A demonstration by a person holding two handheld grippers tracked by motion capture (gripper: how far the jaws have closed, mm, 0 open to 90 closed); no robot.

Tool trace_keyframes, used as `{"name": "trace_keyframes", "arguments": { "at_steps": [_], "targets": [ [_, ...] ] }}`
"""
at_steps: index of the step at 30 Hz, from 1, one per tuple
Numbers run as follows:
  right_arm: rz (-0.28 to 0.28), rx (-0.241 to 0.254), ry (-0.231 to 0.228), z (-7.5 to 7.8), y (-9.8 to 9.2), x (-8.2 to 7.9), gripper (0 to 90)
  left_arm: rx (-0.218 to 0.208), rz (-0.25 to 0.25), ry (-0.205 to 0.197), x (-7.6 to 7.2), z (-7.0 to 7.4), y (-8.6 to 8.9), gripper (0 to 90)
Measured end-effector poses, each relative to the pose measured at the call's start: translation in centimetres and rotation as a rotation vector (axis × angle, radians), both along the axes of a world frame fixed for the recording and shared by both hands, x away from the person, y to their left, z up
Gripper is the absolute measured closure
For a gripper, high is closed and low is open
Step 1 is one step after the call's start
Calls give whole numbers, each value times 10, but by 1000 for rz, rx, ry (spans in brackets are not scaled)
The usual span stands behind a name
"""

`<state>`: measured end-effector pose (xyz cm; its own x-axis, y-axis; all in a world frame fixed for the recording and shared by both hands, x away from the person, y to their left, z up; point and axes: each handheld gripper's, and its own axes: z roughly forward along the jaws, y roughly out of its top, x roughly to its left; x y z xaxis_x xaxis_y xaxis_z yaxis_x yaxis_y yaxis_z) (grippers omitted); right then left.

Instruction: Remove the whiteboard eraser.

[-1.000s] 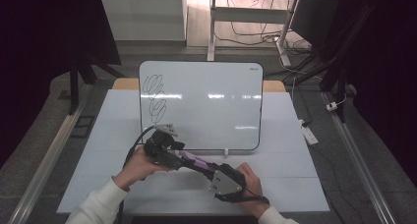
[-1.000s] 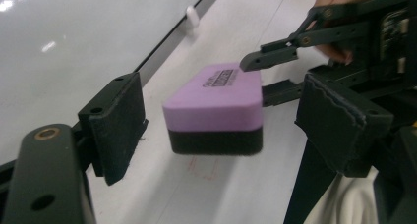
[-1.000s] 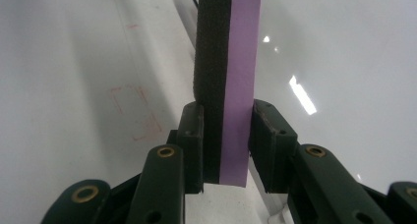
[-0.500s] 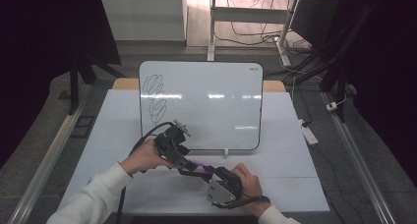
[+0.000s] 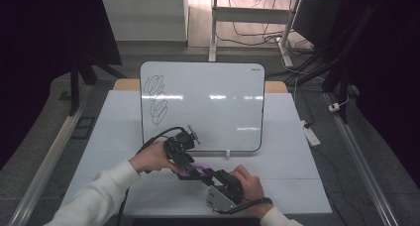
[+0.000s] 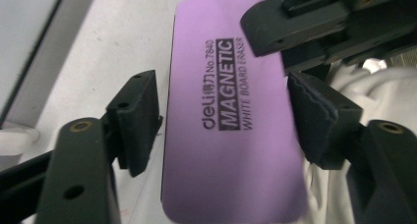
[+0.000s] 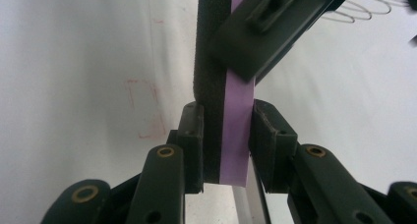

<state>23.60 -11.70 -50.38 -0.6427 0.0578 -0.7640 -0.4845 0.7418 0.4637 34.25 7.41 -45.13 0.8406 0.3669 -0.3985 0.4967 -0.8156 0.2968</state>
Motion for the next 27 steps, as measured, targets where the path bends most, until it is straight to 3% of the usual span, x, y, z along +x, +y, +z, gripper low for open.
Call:
{"name": "trace_keyframes", "arguments": {
  "at_steps": [3, 11, 13, 14, 15, 16, 17, 18, 19, 21, 22, 25, 26, 27],
  "targets": [
    [-1, -15, -25, 0, -1, -1, 673, 0, -15, 1, -1, 0, -1, 394],
    [3, -4, -22, -1, 0, -1, 659, 3, -12, -5, -3, 0, 1, 399],
    [-4, 16, -9, -1, -1, -1, 620, -12, -4, -19, -4, 1, 3, 401],
    [-20, 42, 7, 1, -3, 2, 507, -9, 5, -38, -5, 1, 4, 401],
    [-20, 42, 7, 1, -3, 2, 507, -5, 16, -54, -6, 1, 6, 401],
    [-35, 68, 27, 2, -4, 3, 479, -17, 28, -61, -6, 1, 8, 401],
    [-61, 141, 87, 5, -8, 6, 421, -33, 38, -66, -6, 1, 11, 401],
    [-61, 141, 87, 5, -8, 6, 421, -45, 47, -80, -7, 1, 14, 401],
    [-80, 183, 114, 9, -13, 9, 383, -54, 57, -97, -8, 2, 16, 402],
    [-83, 206, 129, 11, -16, 11, 376, -80, 89, -134, -12, 3, 23, 402],
    [-90, 255, 174, 14, -21, 13, 364, -88, 101, -156, -13, 3, 26, 402],
    [-109, 299, 236, 18, -30, 17, 357, -118, 147, -205, -19, 4, 35, 402],
    [-109, 299, 236, 18, -30, 17, 357, -133, 163, -224, -22, 4, 38, 402],
    [-131, 337, 281, 20, -37, 20, 354, -148, 175, -237, -24, 5, 41, 402]
  ]
}}
